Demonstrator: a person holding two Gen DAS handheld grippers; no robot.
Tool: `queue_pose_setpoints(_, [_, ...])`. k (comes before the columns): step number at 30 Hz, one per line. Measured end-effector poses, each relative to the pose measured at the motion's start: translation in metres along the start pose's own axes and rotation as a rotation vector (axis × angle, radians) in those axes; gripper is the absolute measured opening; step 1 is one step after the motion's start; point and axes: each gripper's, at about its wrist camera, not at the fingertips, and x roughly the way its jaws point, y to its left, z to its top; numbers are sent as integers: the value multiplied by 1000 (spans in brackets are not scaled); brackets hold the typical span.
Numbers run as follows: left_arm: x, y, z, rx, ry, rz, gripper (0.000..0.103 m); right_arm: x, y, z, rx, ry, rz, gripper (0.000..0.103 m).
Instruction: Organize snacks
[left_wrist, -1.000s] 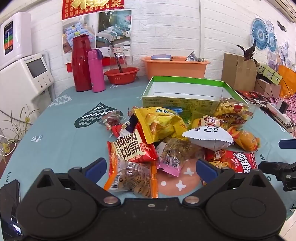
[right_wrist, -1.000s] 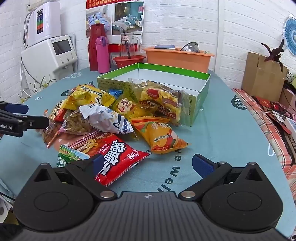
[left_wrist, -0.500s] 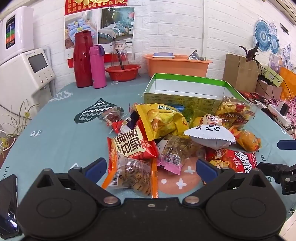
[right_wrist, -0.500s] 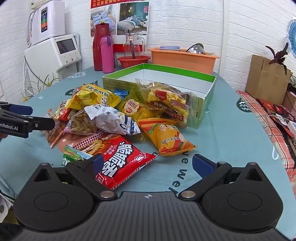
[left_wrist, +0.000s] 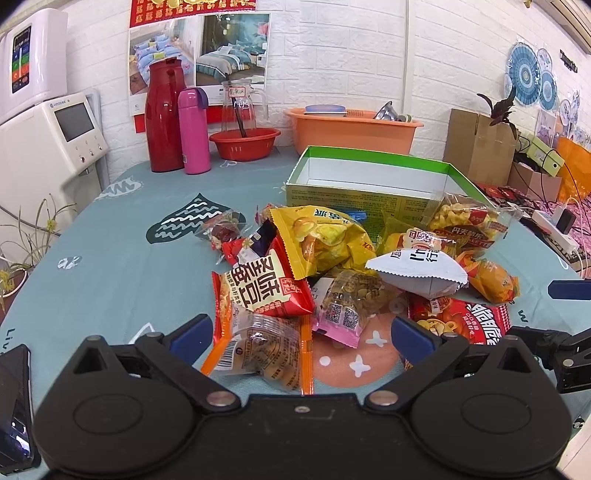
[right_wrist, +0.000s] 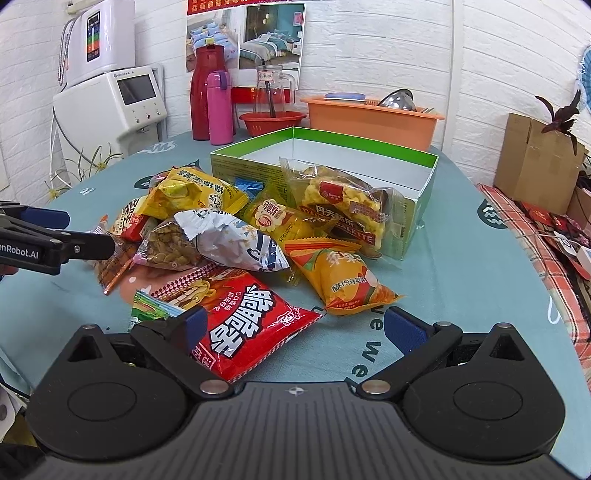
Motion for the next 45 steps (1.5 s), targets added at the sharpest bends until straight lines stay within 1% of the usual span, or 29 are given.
queue_pose_setpoints(30, [0, -2, -2, -3, 1, -11, 103, 1, 5, -2, -30, -5, 7, 103])
queue_pose_setpoints(33, [3, -2, -4, -7, 15, -38, 103, 1, 5, -5, -38, -5, 10, 103])
queue_pose_setpoints(35, [4, -2, -5, -13, 32, -62, 103, -2, 3, -9, -44, -22, 19, 103])
queue_pose_setpoints(38, [2, -1, -8, -15, 40, -99, 103, -9, -4, -16, -15, -49, 49, 103])
queue_pose_setpoints(42, [-2, -5, -6, -40, 50, -197, 103, -11, -10, -26, -1, -68, 54, 103])
queue_pose_setpoints(45, [-2, -17, -7, -28, 86, -269, 103, -13, -9, -31, -20, -43, 92, 103])
